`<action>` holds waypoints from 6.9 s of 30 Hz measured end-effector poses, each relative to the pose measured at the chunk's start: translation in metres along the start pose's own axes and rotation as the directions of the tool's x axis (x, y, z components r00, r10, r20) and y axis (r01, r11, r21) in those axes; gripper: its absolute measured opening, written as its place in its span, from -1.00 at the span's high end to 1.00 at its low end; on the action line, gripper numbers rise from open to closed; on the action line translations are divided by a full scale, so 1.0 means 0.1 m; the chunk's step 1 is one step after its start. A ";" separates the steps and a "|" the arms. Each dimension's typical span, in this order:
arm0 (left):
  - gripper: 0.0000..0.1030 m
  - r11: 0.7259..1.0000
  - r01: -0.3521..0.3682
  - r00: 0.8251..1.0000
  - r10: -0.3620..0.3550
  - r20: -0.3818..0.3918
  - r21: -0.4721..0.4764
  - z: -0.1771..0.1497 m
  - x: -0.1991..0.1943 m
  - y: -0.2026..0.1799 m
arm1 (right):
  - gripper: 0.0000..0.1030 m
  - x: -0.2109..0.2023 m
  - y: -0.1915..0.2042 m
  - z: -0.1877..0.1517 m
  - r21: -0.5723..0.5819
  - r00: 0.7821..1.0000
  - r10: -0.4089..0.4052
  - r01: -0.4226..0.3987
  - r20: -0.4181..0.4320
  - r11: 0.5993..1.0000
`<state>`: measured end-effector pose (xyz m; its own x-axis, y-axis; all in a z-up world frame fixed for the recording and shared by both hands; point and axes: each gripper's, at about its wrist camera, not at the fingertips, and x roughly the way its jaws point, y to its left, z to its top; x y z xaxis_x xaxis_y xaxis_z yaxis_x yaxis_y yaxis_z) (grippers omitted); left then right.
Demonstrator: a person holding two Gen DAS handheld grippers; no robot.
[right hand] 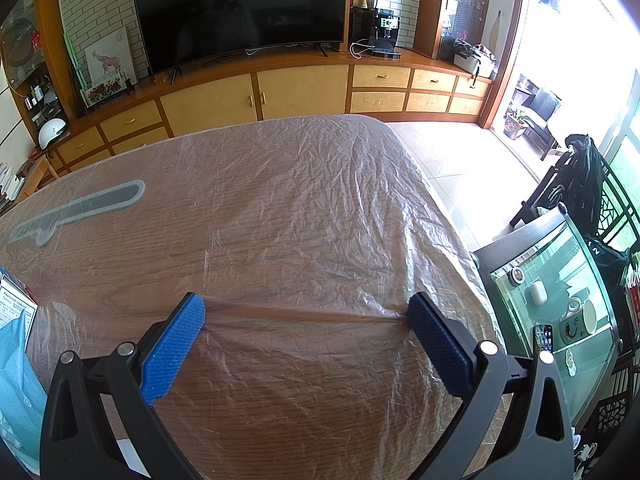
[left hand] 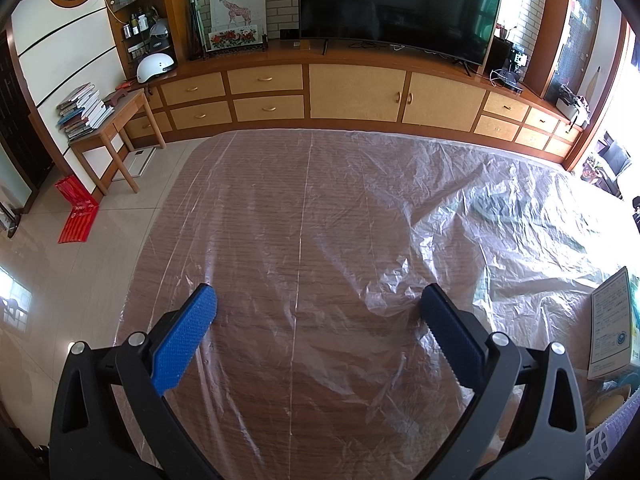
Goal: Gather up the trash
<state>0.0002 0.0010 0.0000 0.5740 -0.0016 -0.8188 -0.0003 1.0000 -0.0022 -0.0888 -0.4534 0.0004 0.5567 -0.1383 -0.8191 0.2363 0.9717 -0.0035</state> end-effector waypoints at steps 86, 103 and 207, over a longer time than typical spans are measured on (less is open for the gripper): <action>-0.44 0.897 0.427 0.903 -0.430 -0.004 0.113 -0.91 -1.58 -1.08 | -0.14 -1.46 0.69 -1.18 -0.054 0.965 0.263 -0.264 -0.024 0.963; -0.42 0.864 0.482 0.869 -0.492 0.049 0.145 -0.88 -1.91 -0.94 | -0.14 -1.68 0.82 -1.15 -0.056 0.962 0.271 -0.270 0.013 0.961; -0.39 0.822 0.501 0.855 -0.519 -0.007 0.271 -1.50 -2.06 -1.07 | -0.14 -2.00 0.83 -1.17 0.018 0.916 0.397 -0.399 0.060 0.917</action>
<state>-0.2408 -0.1058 0.0828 0.4848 -0.5203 -0.7030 0.5092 0.8214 -0.2568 -0.2737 -0.3223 0.0973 0.6518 0.2476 -0.7168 0.0092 0.9425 0.3340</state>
